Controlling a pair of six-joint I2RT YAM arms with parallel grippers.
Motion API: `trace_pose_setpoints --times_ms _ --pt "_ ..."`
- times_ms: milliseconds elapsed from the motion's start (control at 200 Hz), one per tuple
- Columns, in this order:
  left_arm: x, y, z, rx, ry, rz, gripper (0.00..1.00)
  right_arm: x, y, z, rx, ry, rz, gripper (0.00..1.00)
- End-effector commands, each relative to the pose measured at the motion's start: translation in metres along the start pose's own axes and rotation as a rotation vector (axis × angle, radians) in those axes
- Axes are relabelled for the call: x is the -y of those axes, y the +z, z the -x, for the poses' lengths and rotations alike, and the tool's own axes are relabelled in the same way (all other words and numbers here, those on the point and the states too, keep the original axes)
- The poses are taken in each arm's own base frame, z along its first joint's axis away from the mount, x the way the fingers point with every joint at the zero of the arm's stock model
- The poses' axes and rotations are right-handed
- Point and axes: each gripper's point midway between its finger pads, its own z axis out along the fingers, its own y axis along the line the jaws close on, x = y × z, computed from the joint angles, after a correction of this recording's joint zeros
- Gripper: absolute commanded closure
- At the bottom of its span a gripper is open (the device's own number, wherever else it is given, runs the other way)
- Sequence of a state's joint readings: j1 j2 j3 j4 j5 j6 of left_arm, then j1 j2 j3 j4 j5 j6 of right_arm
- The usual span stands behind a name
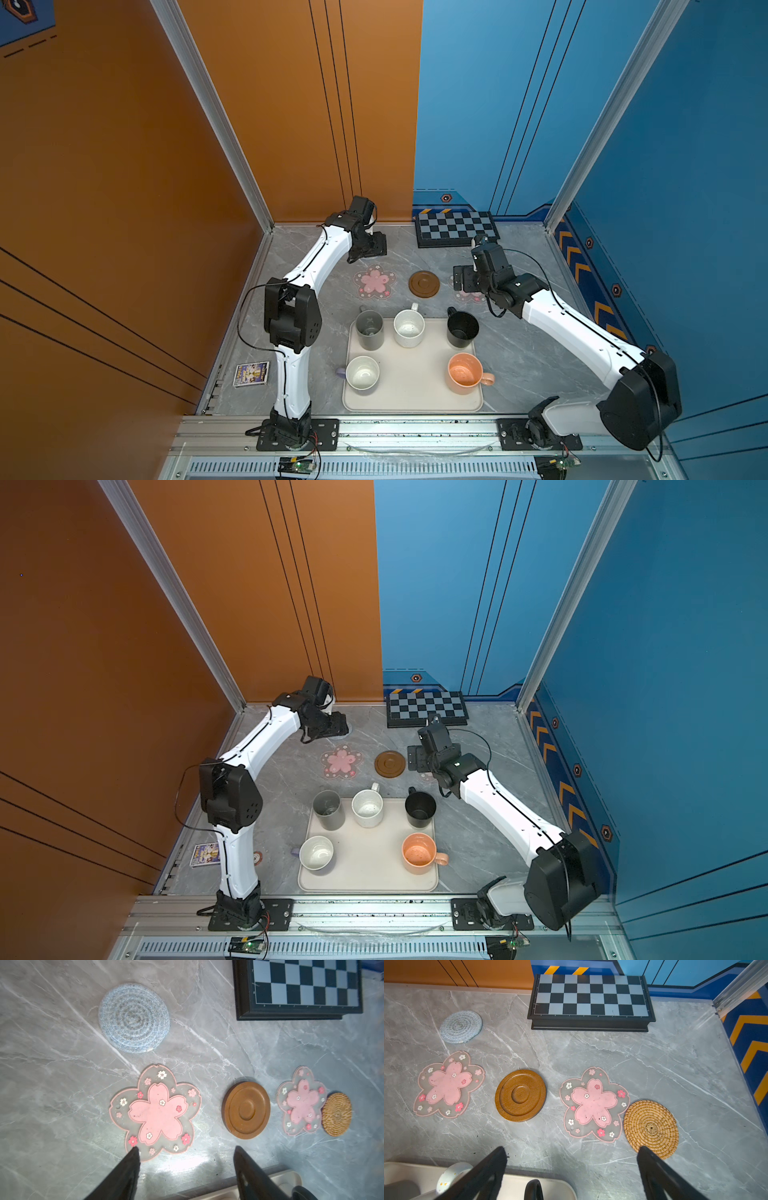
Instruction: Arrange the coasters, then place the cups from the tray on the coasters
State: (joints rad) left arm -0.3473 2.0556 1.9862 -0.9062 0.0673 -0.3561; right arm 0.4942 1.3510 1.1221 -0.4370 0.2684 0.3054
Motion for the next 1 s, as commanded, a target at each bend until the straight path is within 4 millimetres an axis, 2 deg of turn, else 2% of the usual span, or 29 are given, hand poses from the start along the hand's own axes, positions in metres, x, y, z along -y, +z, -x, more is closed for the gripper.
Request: trace_pose_setpoints --times_ms 0,235,501,691,996 --pt "-0.011 0.002 -0.015 -0.047 0.116 0.166 0.23 0.022 -0.017 0.000 0.016 0.030 -0.056 0.00" --pt "0.008 0.033 -0.026 -0.090 0.135 0.190 0.18 0.051 -0.033 -0.001 -0.023 0.081 -0.085 0.00" --pt "0.026 0.075 -0.043 -0.143 0.159 0.208 0.15 0.059 -0.042 0.001 0.000 0.100 -0.081 0.00" --pt "0.011 0.097 -0.060 -0.201 0.150 0.273 0.15 0.062 -0.040 0.000 -0.007 0.103 -0.089 0.00" --pt "-0.016 0.110 -0.078 -0.262 0.122 0.348 0.15 0.055 -0.025 -0.003 -0.046 0.125 -0.065 0.00"
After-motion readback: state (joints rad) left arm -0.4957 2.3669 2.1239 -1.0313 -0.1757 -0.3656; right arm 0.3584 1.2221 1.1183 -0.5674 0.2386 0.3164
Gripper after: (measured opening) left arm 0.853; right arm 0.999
